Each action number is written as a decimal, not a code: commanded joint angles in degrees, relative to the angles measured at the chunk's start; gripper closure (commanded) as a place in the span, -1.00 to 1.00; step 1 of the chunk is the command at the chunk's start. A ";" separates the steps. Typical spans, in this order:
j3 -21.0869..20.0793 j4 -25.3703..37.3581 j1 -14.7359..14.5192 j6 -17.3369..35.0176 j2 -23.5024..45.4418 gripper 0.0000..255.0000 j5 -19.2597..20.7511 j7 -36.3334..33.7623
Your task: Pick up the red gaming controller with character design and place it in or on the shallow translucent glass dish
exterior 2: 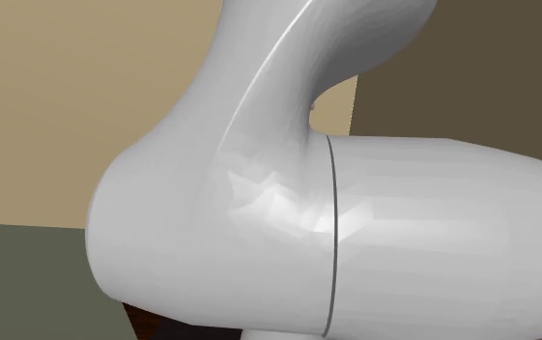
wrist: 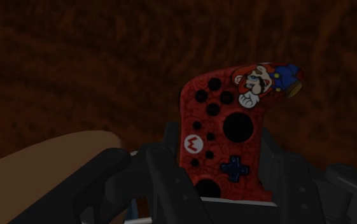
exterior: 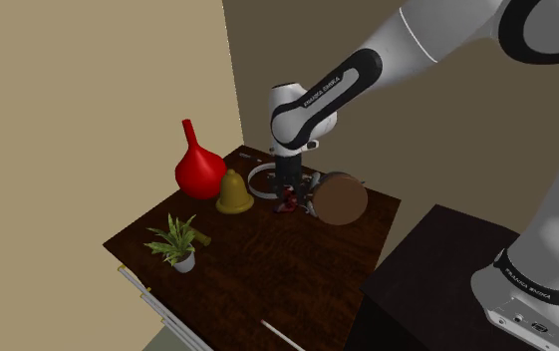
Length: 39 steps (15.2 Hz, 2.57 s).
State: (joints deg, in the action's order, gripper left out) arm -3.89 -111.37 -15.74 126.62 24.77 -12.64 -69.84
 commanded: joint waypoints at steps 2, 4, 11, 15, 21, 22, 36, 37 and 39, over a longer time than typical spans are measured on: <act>0.06 0.10 0.07 -1.29 -1.18 1.00 0.11 -0.19; 0.74 4.85 1.15 -3.49 1.65 1.00 0.61 0.93; 2.56 24.90 4.78 -12.68 13.32 1.00 2.00 4.15; 3.22 40.62 6.84 -19.83 22.23 1.00 2.66 5.40; 3.46 63.20 8.80 -28.80 36.09 1.00 3.30 6.00; 3.46 62.95 8.79 -28.26 36.38 1.00 3.29 6.08; 3.42 62.87 8.73 -23.98 40.63 1.00 3.20 6.73; 3.42 62.87 8.73 -23.98 40.63 1.00 3.20 6.73; 3.42 62.87 8.73 -23.98 40.63 1.00 3.20 6.73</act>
State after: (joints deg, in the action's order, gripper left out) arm -0.47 -48.52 -7.01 102.64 65.40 -9.44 -63.11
